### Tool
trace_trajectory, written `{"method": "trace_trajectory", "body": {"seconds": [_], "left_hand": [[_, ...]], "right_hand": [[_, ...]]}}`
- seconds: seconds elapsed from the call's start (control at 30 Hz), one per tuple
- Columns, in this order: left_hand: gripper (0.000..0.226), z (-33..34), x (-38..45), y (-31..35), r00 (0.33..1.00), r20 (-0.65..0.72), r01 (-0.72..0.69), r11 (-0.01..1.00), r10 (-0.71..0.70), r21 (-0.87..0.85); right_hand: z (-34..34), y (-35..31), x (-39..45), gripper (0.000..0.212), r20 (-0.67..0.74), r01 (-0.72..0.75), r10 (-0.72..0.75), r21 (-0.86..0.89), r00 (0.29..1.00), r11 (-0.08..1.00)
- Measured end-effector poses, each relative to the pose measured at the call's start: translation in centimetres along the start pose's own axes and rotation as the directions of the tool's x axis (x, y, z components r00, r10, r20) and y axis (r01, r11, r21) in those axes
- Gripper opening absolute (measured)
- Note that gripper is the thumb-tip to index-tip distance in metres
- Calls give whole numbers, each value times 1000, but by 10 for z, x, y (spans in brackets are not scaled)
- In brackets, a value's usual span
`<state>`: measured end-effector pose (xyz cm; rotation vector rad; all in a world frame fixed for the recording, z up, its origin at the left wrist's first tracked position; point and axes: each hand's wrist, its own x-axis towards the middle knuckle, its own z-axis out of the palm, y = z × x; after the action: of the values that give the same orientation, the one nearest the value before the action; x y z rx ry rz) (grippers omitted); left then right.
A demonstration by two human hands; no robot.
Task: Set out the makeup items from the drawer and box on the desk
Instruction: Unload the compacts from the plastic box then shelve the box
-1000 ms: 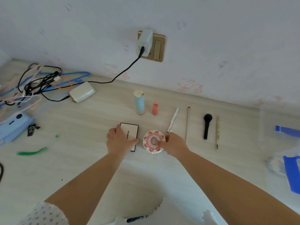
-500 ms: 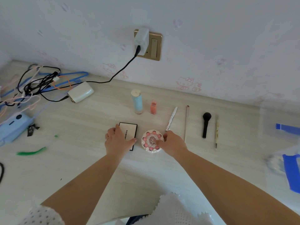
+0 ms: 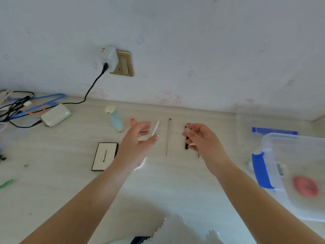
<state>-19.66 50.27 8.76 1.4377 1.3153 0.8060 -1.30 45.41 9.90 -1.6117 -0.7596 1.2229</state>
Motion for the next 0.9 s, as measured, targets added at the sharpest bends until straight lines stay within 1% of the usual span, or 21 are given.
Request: {"method": "trace_trajectory", "body": {"seconds": [0.13, 0.23, 0.3, 0.37, 0.43, 0.5, 0.53, 0.57, 0.6, 0.63, 0.7, 0.73, 0.8, 0.9], "left_hand": [[31, 64, -15, 49, 977, 170, -120, 992, 126, -46], [32, 120, -28, 78, 950, 260, -152, 983, 174, -105], [32, 162, -37, 93, 930, 310, -173, 979, 199, -111], [32, 201, -46, 104, 896, 377, -224, 972, 233, -67], [32, 244, -54, 112, 857, 435, -300, 954, 275, -13], [33, 280, -60, 117, 807, 511, -382, 922, 297, 67], [35, 296, -61, 118, 777, 564, -417, 900, 280, 128], [40, 312, -61, 119, 749, 621, -441, 874, 233, 204], [47, 326, -60, 117, 729, 667, -450, 844, 157, 293], [54, 337, -58, 114, 717, 693, -465, 794, 78, 392], [60, 361, -53, 108, 708, 706, -533, 634, -27, 560], [59, 369, -51, 104, 707, 706, -574, 546, -47, 611], [54, 384, -47, 96, 707, 703, -623, 409, -70, 667], [47, 400, -42, 84, 732, 660, -616, 251, -169, 747]], "right_hand": [[-76, -26, -27, 11, -42, 102, -103, -7, 994, 995], [-151, -37, -45, 12, -50, 160, -164, -70, 985, 985], [-208, -41, -55, 15, -85, 194, -204, -115, 975, 974], [-262, -40, -61, 19, -125, 215, -239, -181, 963, 960], [-312, -32, -64, 24, -135, 198, -244, -284, 960, 938], [-345, -20, -64, 22, -110, 140, -201, -411, 973, 901], [-356, -12, -62, 20, -80, 110, -170, -488, 982, 866], [-366, -4, -60, 20, -49, 82, -133, -568, 990, 819], [-372, 5, -55, 25, -10, 64, -93, -647, 996, 760], [-377, 13, -51, 32, 40, 62, -49, -741, 998, 668], [-386, 29, -42, 48, 140, 103, 68, -916, 988, 388], [-386, 37, -37, 54, 169, 130, 132, -957, 977, 261], [-383, 52, -28, 59, 205, 183, 246, -977, 947, 107], [-378, 69, -17, 48, 229, 273, 301, -956, 926, -110]]}}
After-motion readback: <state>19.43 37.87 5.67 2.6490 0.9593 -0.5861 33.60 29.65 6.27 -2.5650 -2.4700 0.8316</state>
